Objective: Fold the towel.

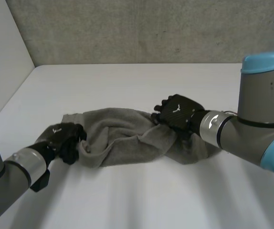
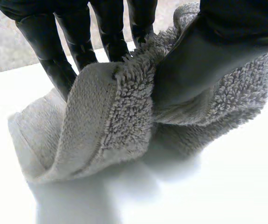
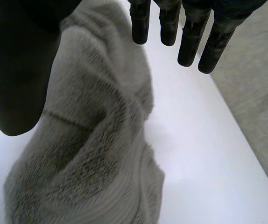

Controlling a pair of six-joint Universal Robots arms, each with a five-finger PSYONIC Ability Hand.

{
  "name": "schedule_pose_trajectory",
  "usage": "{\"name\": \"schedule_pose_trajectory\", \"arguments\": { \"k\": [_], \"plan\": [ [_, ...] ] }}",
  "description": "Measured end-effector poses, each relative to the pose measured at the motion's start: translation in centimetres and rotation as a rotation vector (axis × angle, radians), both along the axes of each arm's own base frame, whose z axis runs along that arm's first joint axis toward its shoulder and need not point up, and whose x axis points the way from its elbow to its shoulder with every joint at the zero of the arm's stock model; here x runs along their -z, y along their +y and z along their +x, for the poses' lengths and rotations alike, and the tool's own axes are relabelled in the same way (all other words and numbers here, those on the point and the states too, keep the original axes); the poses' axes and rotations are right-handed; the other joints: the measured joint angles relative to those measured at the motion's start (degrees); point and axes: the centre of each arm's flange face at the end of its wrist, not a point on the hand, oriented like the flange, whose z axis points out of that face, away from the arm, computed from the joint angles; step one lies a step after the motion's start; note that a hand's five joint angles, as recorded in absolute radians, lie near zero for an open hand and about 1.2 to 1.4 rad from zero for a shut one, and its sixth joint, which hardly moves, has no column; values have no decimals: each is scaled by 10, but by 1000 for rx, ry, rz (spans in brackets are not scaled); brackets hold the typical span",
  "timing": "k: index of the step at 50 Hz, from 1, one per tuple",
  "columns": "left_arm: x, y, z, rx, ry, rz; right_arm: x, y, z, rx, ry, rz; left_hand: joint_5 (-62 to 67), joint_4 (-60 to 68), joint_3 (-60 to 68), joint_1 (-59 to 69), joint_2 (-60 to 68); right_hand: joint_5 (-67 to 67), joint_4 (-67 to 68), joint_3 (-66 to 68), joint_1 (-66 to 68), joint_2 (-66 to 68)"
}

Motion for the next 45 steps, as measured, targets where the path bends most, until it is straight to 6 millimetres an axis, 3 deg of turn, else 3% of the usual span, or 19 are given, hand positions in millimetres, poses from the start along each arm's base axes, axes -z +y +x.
{"name": "schedule_pose_trajectory", "arguments": {
  "k": [7, 17, 20, 23, 25, 29, 33, 38, 40, 42, 44, 45],
  "plan": [
    [-9, 10, 5, 10, -5, -32, -23, -13, 3, 88, -149, 90, 0, 0, 0, 0, 0, 0, 0, 0, 0, 0],
    [-31, 25, 8, 7, 16, -122, 13, -38, 20, 127, -75, 302, 0, 0, 0, 0, 0, 58, 38, 40, 51, 40],
    [-35, 29, 9, 7, 19, -141, 25, -47, 24, 134, -44, 339, 0, 0, 0, 0, 0, 223, 205, 207, 208, 211],
    [-38, 30, 10, 4, 20, -153, 34, -56, 26, 148, -18, 363, 0, 0, 0, 0, 0, 493, 475, 470, 484, 486],
    [-39, 30, 11, -1, 21, -159, 34, -59, 26, 154, -14, 365, 0, 0, 0, 0, 0, 606, 589, 578, 601, 597],
    [-42, 23, 14, -18, 22, -176, 22, -67, 28, 159, -43, 321, 0, 0, 0, 0, 0, 633, 623, 614, 632, 613],
    [-55, 2, 16, -44, 36, -237, -11, -78, 35, 149, -158, 180, 0, 0, 0, 0, 0, 633, 623, 620, 632, 614],
    [-90, -43, 10, -68, 95, -374, -81, -98, 46, 143, -472, -64, 0, 0, 1, 6, 3, 633, 623, 622, 634, 618],
    [-122, -68, 6, -91, 160, -469, -123, -105, 46, 140, -657, -173, 0, 0, 1, 6, 4, 633, 623, 622, 634, 618],
    [-150, -86, 3, -116, 225, -547, -153, -107, 42, 140, -783, -245, 0, 0, 1, 6, 4, 633, 623, 622, 635, 618],
    [-170, -97, 3, -142, 278, -604, -168, -107, 40, 143, -846, -283, 0, 0, 1, 6, 4, 633, 623, 622, 635, 618],
    [-192, -108, 4, -172, 341, -665, -181, -107, 37, 152, -898, -322, 0, 0, 1, 6, 4, 634, 623, 622, 635, 618]
  ]
}}
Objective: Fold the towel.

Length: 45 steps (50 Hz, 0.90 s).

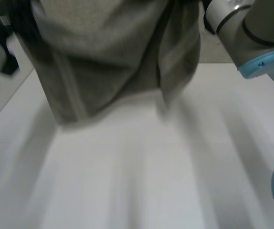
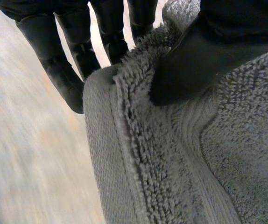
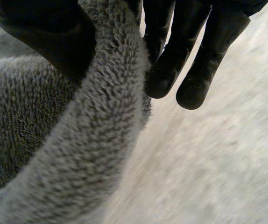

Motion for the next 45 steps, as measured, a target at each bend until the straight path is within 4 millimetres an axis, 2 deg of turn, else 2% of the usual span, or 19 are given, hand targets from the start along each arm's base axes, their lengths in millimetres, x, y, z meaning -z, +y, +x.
{"name": "schedule_pose_trajectory", "arguments": {
  "k": [1, 2, 4, 6, 8, 10, 11, 13, 14, 16, 17, 18, 20, 22, 24, 28, 30, 39, 45],
  "plan": [
    [-15, -7, 1, -16, 54, -46, -6, 1, -1, 14, -20, -17, 0, 0, 0, 0, 0, 1, 0, 0, 0, 0],
    [-22, -10, 2, -23, 79, -67, -8, 1, -2, 22, -26, -25, 0, 0, 0, 0, 0, 1, 0, 0, 0, 0],
    [-43, -19, 6, -44, 173, -137, -6, 4, 0, 51, 6, -35, 3, 0, 0, 0, 0, 2, 0, 0, 0, 0],
    [-48, -23, 8, -52, 219, -163, 4, 7, 3, 64, 74, -25, 5, 0, 0, 0, 0, 2, 0, 0, 0, 0],
    [-44, -26, 9, -55, 241, -158, 19, 11, 8, 67, 168, -2, 5, 0, 0, 0, 0, 2, 0, 0, 0, 0],
    [-27, -28, 8, -53, 242, -117, 45, 20, 14, 49, 324, 42, 7, 0, 0, 0, 3, 2, 0, 0, 0, 0],
    [-21, -28, 8, -52, 238, -101, 52, 22, 15, 43, 358, 54, 8, 0, 0, 0, 3, 2, 0, 0, 0, 0],
    [9, -26, 6, -35, 209, -23, 82, 33, 17, 2, 519, 114, 9, 0, 0, 0, 5, 2, 0, 0, 0, 0],
    [16, -25, 6, -31, 201, -6, 90, 36, 17, -11, 555, 129, 9, 0, 0, 0, 5, 2, 0, 0, 0, 0],
    [53, -19, 5, -4, 153, 84, 120, 49, 16, -64, 691, 199, 9, 0, 0, 0, 5, 2, 0, 0, 0, 0],
    [62, -17, 5, 1, 141, 104, 127, 52, 15, -77, 719, 216, 9, 0, 0, 0, 5, 2, 0, 0, 0, 0],
    [81, -13, 7, 12, 112, 147, 140, 58, 13, -102, 774, 253, 9, 0, 0, 0, 5, 2, 0, 0, 0, 0],
    [104, -7, 12, 18, 72, 196, 158, 68, 8, -136, 839, 307, 9, 0, 0, 0, 5, 2, 0, 0, 0, 0],
    [125, -2, 18, 17, 30, 237, 171, 76, 4, -161, 882, 352, 9, 0, 0, 0, 5, -35, -34, -32, -37, -30],
    [150, 6, 29, 7, -32, 285, 184, 89, -3, -188, 924, 407, 9, 0, 0, 0, 5, -224, -218, -214, -223, -215],
    [174, 17, 44, -12, -115, 334, 184, 102, -11, -201, 934, 449, 9, 0, 1, 0, 5, -475, -464, -466, -473, -464],
    [180, 21, 49, -19, -144, 346, 179, 105, -14, -197, 923, 457, 9, 0, 1, 0, 5, -526, -513, -509, -517, -507],
    [175, 31, 65, -54, -181, 335, 148, 101, -25, -143, 797, 499, 9, 0, 1, 0, 5, -558, -543, -533, -537, -528],
    [169, 34, 68, -62, -176, 321, 146, 87, -31, -115, 775, 546, 9, 0, 1, 3, 5, -536, -536, -529, -533, -525]
  ]
}}
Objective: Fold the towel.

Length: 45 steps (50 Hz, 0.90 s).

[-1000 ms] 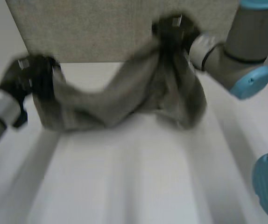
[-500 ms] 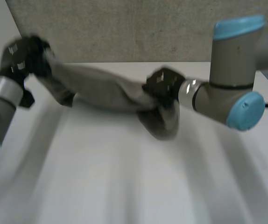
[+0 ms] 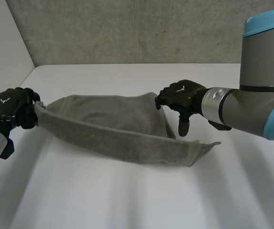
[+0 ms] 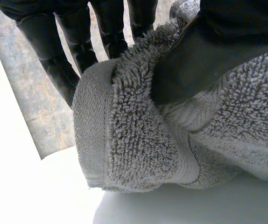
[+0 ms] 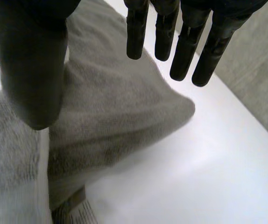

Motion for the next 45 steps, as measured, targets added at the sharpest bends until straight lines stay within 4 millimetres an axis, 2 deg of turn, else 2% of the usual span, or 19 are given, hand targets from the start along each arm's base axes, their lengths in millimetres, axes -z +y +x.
{"name": "schedule_pose_trajectory", "arguments": {
  "k": [6, 11, 23, 25, 28, 30, 34, 37, 39, 43, 45],
  "plan": [
    [-1, 5, -2, 9, 4, -1, 19, -12, -6, 27, 65, 90, 0, 0, 0, 1, 0, 66, 60, 56, 48, 55],
    [0, 10, -4, 16, 3, 4, 36, -12, -18, 65, 101, 217, 0, 0, 0, 1, 0, 69, 65, 62, 56, 59],
    [1, 12, -4, 22, 2, 7, 48, 0, -48, 161, 76, 330, 0, 0, 0, 1, 0, 66, 69, 65, 59, 66],
    [1, 12, -4, 21, 2, 7, 51, 3, -50, 165, 78, 339, 0, 0, 0, 1, 0, 127, 129, 125, 120, 127],
    [1, 11, -3, 20, 3, 7, 58, 7, -53, 169, 82, 347, 0, 0, 0, 1, 0, 393, 383, 379, 377, 390],
    [1, 11, -3, 19, 3, 7, 62, 8, -54, 171, 81, 344, 0, 0, 0, 1, 0, 505, 493, 494, 498, 503],
    [-2, 12, -3, 22, 5, 6, 66, 6, -55, 179, 72, 320, 0, 0, 0, 1, 0, 546, 536, 528, 532, 527],
    [-10, 13, -4, 34, 11, 2, 56, 2, -57, 190, 47, 271, 0, 0, 0, 1, 0, 546, 536, 528, 532, 527],
    [-20, 15, -6, 48, 19, -2, 37, 0, -58, 197, 10, 205, 0, 0, 0, 1, 0, 546, 536, 528, 532, 527],
    [-48, 19, -11, 84, 54, -13, -14, 0, -61, 210, -83, 56, 0, 0, 0, 1, 0, 546, 536, 528, 532, 527],
    [-73, 23, -14, 108, 90, -27, -54, 4, -65, 222, -155, -53, 0, 0, 0, 2, 0, 546, 536, 528, 532, 527]
  ]
}}
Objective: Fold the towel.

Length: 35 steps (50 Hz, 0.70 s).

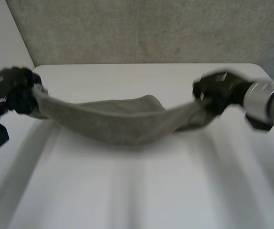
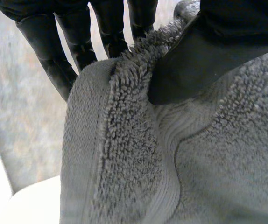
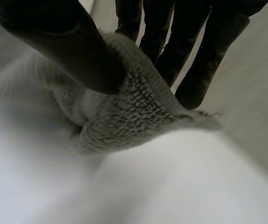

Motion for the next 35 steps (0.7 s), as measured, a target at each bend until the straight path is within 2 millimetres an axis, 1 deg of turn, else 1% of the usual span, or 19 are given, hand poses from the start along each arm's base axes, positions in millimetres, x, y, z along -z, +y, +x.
{"name": "schedule_pose_trajectory", "arguments": {
  "k": [1, 3, 5, 6, 8, 10, 13, 15, 17, 20, 21, 22, 24, 26, 28, 31, 32, 34, 35],
  "plan": [
    [-7, 1, -1, 5, 10, -5, -11, 1, -2, 6, -15, -29, 0, 0, 0, 0, 0, 0, 0, 0, 0, 0],
    [-34, 6, -3, 21, 53, -23, -50, 9, -9, 28, -69, -135, 0, 0, 0, 0, 0, 0, 0, 0, 0, 0],
    [-50, 10, -3, 27, 78, -36, -73, 15, -14, 40, -96, -191, 0, 0, 0, 0, 0, 0, 0, 0, 0, 0],
    [-63, 12, -3, 29, 99, -45, -87, 20, -17, 46, -107, -219, 0, 0, 0, 0, 0, 0, 0, 0, 0, 0],
    [-78, 15, -3, 30, 124, -55, -103, 28, -23, 55, -111, -243, 0, 0, 0, 0, 0, 0, 1, 2, 0, 0],
    [-90, 17, -2, 28, 143, -59, -111, 34, -27, 61, -93, -238, 0, 0, 0, 0, 0, 0, 1, 4, 0, 0],
    [-95, 16, -1, 19, 157, -46, -109, 36, -30, 60, -43, -202, 0, 0, 0, 0, 0, 0, 1, 4, 0, 0],
    [-90, 12, 1, 6, 163, -12, -99, 33, -29, 49, 12, -162, 0, 0, 0, 0, 0, 0, 1, 4, 0, 0],
    [-72, 2, 2, -13, 167, 60, -78, 25, -26, 21, 96, -104, 0, 0, 0, 0, 0, 0, 1, 4, 0, 0],
    [-47, -9, 2, -30, 166, 149, -55, 16, -20, -11, 166, -50, 0, 0, 0, 0, 0, 0, 1, 4, 0, 0],
    [-31, -16, 1, -34, 163, 201, -42, 11, -16, -27, 196, -24, 0, 0, 0, 0, 0, 0, 1, 4, 0, 0],
    [-25, -18, 0, -34, 160, 222, -36, 8, -13, -35, 209, -14, 0, 0, 0, 0, 0, 0, 1, 4, 0, 0],
    [0, -29, -5, -25, 148, 298, -16, -1, -4, -55, 246, 10, 0, 0, 0, 0, 0, 0, 1, 4, 0, 0],
    [16, -37, -12, -8, 135, 341, -4, -8, 6, -64, 264, 6, 0, 0, 0, 0, 0, 0, 1, 4, 0, 0],
    [25, -45, -20, 11, 124, 362, 3, -17, 15, -64, 271, -24, 1, 0, 0, 0, 0, 0, 1, 4, 0, 0],
    [27, -64, -34, 40, 109, 341, 2, -37, 32, -43, 254, -131, 3, 0, 0, 0, 3, 0, 1, 4, 0, 1],
    [22, -72, -39, 46, 107, 313, -4, -45, 38, -30, 233, -194, 3, 0, 0, 0, 3, 0, 1, 4, 1, 1],
    [4, -87, -47, 52, 109, 231, -26, -61, 48, 5, 170, -345, 3, 0, 1, 0, 3, 0, 1, 4, 1, 1],
    [-5, -92, -49, 52, 112, 198, -33, -64, 51, 15, 149, -388, 3, 0, 1, 0, 3, 0, 1, 4, 1, 1]
  ]
}}
